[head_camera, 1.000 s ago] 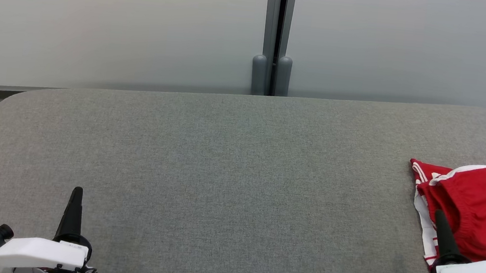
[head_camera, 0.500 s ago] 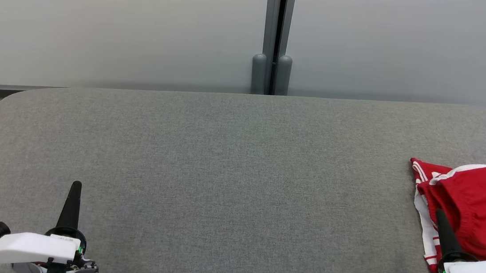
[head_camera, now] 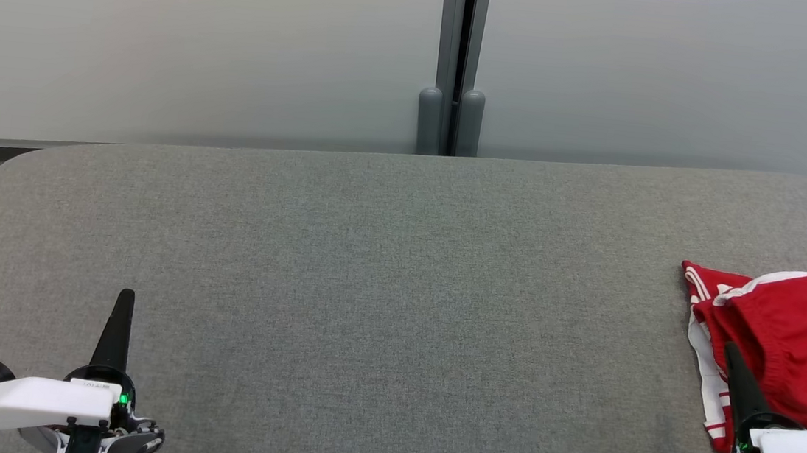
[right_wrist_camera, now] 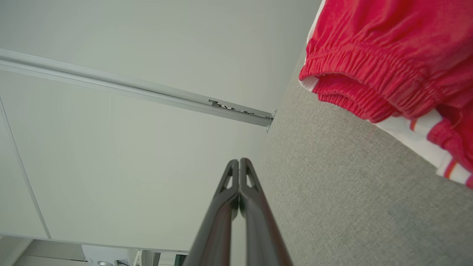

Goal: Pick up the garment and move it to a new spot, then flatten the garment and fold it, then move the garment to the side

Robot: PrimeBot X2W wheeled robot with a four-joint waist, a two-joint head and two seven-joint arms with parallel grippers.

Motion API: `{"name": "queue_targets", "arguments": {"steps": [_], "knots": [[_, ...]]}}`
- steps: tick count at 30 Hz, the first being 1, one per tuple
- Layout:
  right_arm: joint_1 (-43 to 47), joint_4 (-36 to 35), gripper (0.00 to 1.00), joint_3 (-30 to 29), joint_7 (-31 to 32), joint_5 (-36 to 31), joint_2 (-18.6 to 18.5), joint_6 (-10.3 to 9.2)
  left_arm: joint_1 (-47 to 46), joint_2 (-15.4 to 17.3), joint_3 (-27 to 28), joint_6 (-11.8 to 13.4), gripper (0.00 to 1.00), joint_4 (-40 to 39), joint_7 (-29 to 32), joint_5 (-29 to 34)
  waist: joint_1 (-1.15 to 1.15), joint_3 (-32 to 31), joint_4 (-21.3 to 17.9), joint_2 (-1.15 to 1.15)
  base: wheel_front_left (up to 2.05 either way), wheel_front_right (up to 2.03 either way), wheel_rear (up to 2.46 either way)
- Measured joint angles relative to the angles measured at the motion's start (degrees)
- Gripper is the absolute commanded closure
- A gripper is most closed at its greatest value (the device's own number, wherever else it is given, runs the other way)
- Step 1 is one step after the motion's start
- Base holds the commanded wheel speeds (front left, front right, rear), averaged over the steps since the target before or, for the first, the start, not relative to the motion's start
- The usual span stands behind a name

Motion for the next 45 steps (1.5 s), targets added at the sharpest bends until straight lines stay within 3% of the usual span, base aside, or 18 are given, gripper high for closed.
{"name": "queue_targets", "arguments": {"steps": [34,45], "knots": [[-0.92,0.09,1.00,-3.15,3.82,11.83,1.78,0.00,-1.79,-0.23,1.45,-0.73,1.00,-0.12,3.78,-13.70,0.00,0.46,-0.11,0.00,0.00,0.00,0.00],[-0.93,0.10,1.00,-3.33,4.05,12.34,1.92,0.00,-2.00,-0.25,1.51,-0.89,1.00,-0.14,3.79,-14.13,0.00,0.47,-0.12,0.00,0.00,0.00,0.00]]}}
